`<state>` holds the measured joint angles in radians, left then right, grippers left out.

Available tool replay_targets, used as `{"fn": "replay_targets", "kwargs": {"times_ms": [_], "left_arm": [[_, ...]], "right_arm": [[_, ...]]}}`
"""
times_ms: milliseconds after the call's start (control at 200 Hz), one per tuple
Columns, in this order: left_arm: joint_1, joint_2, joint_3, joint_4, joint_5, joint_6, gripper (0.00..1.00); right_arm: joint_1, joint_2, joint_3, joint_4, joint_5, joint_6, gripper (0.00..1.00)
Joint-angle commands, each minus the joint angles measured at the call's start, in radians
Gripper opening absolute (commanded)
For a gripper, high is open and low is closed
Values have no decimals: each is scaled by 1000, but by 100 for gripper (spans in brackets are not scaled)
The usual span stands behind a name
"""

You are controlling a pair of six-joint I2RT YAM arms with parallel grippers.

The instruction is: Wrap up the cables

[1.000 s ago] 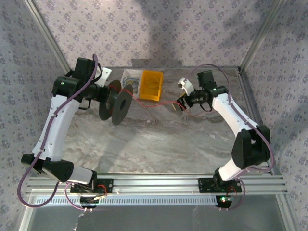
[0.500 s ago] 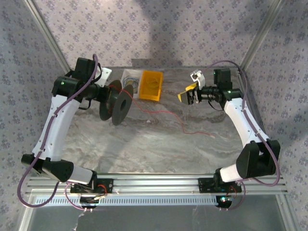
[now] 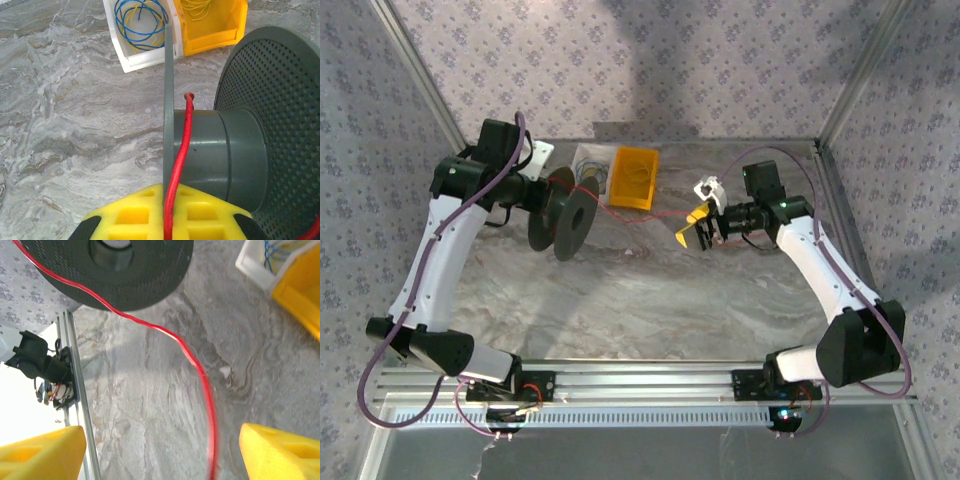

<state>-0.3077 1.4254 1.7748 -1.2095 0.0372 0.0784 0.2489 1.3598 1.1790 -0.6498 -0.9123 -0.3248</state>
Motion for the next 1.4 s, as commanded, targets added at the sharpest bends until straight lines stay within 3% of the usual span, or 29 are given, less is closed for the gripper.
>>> {"fn": "replay_targets", "kwargs": {"times_ms": [0,75,115,265,510,740,909,1029,1129,1249,1394], "left_arm": [[2,-7,54,14,29,-10,0],[2,-5,58,13,29,-12,0],[2,-6,61,13,29,-11,0],[2,-8,63,14,40,-17,0],[2,-18,51,-2,67,-11,0],[3,-55,10,-28,158,12,0],[79,-117,17,60,373,-55,0],[211,-143,42,195,551,-192,0],[263,-133,72,311,642,-312,0],[269,-99,112,393,653,-408,0],[268,-76,90,443,549,-461,0]], "right_arm": [[4,-9,-19,-32,20,-18,80],[2,-3,-16,-39,14,-20,75],[3,-1,-15,-42,9,-20,66],[2,14,-6,-38,41,-9,0],[-36,105,97,71,250,80,0],[-91,310,303,160,459,205,0],[-82,500,477,27,543,185,0],[-26,553,470,-36,626,147,0],[41,545,396,-37,685,141,0],[158,514,304,-33,740,145,0],[329,476,251,-50,791,165,0]]}}
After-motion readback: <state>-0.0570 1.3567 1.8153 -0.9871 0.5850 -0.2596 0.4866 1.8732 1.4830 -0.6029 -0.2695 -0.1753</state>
